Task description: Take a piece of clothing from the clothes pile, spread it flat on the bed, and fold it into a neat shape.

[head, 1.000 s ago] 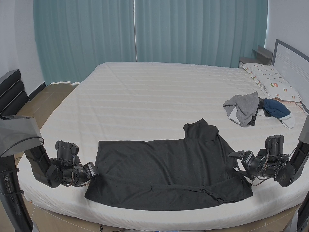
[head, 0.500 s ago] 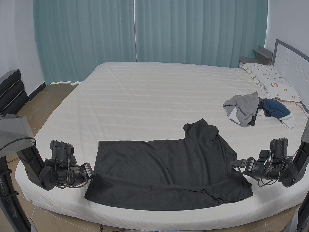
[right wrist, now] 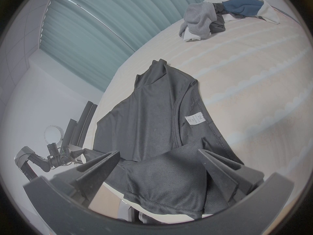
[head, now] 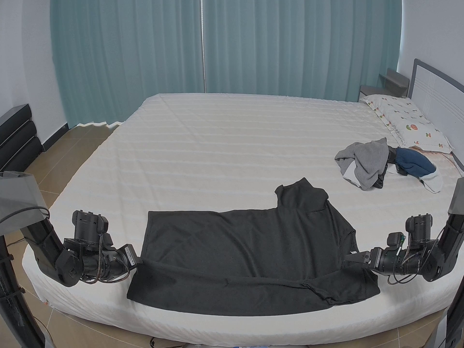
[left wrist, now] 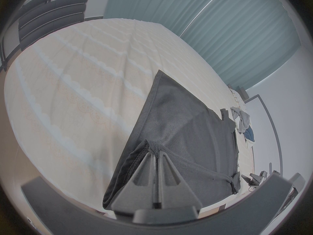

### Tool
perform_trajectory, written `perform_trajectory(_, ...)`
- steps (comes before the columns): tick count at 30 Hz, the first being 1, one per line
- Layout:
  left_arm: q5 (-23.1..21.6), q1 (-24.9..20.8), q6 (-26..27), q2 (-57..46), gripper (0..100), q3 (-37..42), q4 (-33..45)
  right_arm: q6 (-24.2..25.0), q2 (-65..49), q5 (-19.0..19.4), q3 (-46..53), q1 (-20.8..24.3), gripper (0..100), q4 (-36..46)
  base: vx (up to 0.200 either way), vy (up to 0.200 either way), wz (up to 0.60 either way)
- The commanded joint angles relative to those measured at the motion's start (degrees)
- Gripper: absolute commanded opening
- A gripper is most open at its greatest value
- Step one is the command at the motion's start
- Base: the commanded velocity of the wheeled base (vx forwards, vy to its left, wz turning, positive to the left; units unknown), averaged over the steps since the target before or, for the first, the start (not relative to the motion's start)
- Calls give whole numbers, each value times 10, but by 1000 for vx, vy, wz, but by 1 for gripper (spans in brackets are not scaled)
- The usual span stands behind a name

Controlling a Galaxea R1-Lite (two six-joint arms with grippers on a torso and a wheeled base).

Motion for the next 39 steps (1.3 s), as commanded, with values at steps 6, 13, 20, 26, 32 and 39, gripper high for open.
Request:
perform_trajectory(6,0,-1,0,-1,0,0,0,-18,22,1,-1,-17,100,-2,0,0,0)
perform_trajectory(13,0,-1,0,-1,0,0,0,-60,51,1,2,-18,100,-20,0,0,0)
perform_trajectory(20,-1,-1,0,0,0,0,0,-59,96,1,-1,-17,100,-78,0,0,0)
perform_trajectory(26,-1,-1,0,2,0,0,0,-60,119,0,9,-17,100,-123,0,0,0)
perform_trajectory(32,-1,0,0,2,0,-1,0,-58,114,0,15,-20,0,-126,0,0,0)
perform_trajectory(39,-1,0,0,1,0,0,0,-53,113,1,16,-32,0,-146,0,0,0)
